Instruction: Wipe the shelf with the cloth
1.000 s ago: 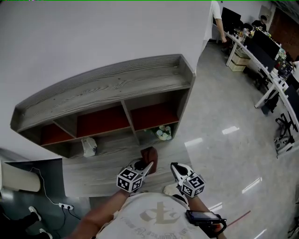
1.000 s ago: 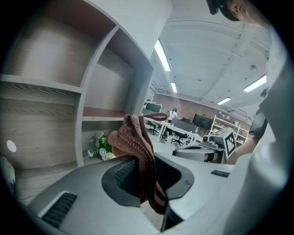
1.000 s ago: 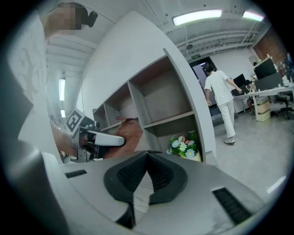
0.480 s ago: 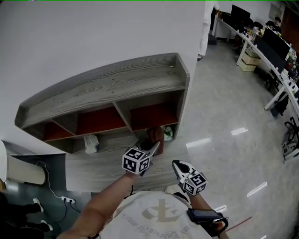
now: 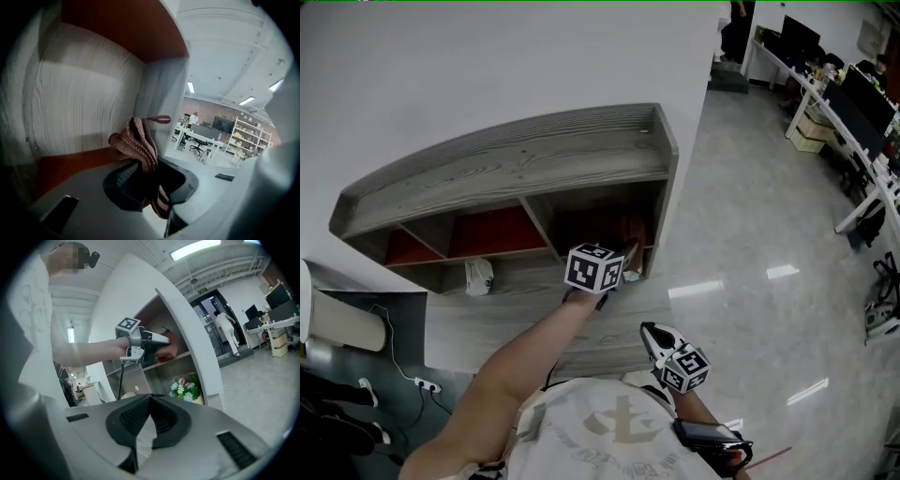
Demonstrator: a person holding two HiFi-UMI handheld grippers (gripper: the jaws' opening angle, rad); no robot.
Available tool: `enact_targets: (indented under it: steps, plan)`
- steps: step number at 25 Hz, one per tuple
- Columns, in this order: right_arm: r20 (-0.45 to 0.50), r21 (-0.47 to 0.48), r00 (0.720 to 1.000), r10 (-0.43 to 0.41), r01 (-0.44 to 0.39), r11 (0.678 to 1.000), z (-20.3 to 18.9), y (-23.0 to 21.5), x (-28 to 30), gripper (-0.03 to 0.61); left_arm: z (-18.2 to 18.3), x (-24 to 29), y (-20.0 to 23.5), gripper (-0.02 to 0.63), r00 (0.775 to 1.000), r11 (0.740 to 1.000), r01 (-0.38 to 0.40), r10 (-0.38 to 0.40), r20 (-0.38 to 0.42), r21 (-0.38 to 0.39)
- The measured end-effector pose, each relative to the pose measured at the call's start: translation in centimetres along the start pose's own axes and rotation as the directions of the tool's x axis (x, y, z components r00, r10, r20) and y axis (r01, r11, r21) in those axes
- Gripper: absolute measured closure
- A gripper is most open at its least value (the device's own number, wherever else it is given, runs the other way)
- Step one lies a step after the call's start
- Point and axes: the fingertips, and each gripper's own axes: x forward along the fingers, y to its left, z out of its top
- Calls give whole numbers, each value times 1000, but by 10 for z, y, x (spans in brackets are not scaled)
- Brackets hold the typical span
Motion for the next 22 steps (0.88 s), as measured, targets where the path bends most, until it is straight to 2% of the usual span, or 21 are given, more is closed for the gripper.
enact_targets:
  steps: [5, 8, 12, 18, 22]
  plan:
    - [9, 16, 1000, -17, 17, 1000, -1, -12, -9, 574, 20, 35, 1, 528, 999, 999, -25, 26, -30, 36]
    - [18, 25, 999, -32, 31, 999, 2, -19, -16, 574, 19, 51, 10, 528, 994, 995, -83, 87, -62, 62]
    - [24, 37, 998, -56, 55, 998, 2, -28, -22, 574, 8, 66, 22, 529, 983, 975, -140, 158, -93, 170]
    - [30, 49, 997, -69, 68, 997, 3, -37, -26, 574, 0, 66, 34, 531, 953, 942, -211, 258, -161, 261]
    - [23, 48, 999, -47, 45, 998, 2, -35, -19, 574, -5, 52, 55, 532, 918, 906, -291, 355, -177, 308]
